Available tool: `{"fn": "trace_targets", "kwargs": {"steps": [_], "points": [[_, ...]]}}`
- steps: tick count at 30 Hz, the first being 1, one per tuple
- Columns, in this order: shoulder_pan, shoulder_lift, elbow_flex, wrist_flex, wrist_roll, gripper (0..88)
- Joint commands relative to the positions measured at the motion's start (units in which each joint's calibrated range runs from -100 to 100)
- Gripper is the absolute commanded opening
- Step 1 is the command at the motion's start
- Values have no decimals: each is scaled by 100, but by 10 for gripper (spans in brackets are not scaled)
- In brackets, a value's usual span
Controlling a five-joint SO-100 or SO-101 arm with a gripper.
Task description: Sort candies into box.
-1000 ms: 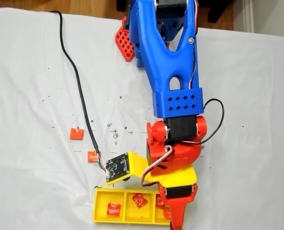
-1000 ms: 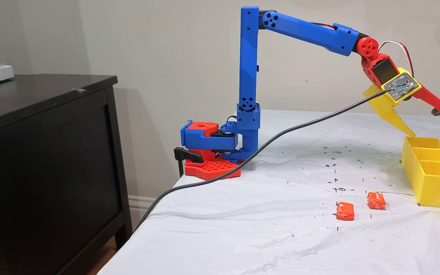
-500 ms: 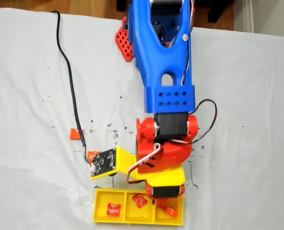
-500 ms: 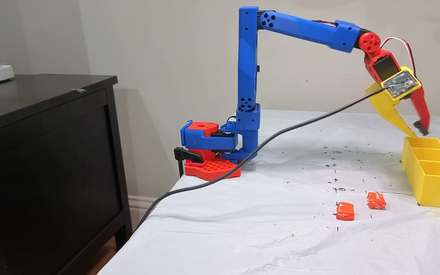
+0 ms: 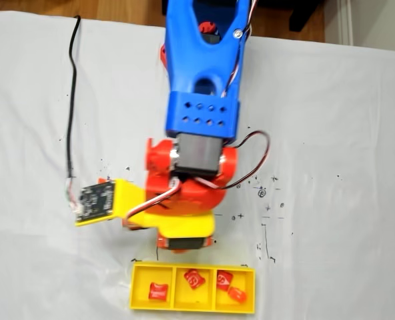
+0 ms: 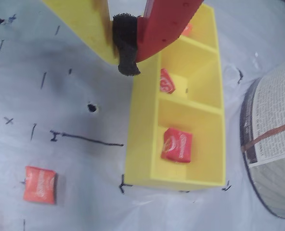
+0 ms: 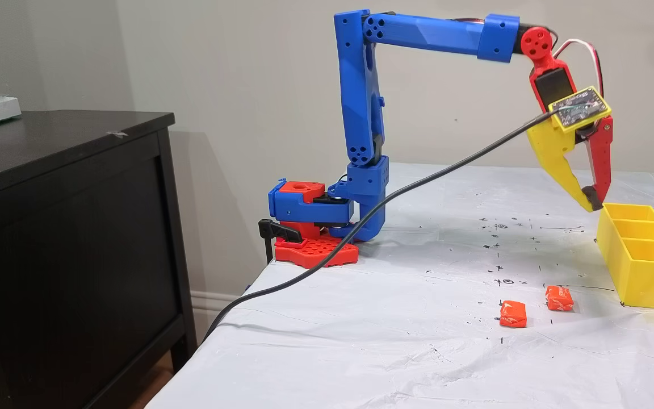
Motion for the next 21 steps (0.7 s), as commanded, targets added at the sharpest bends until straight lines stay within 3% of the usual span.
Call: {"fn": "trace_targets", "kwargs": {"steps": [1, 21], "points": [[467, 270, -909, 468, 342, 2], [1209, 1550, -1537, 1229, 1016, 2]]}}
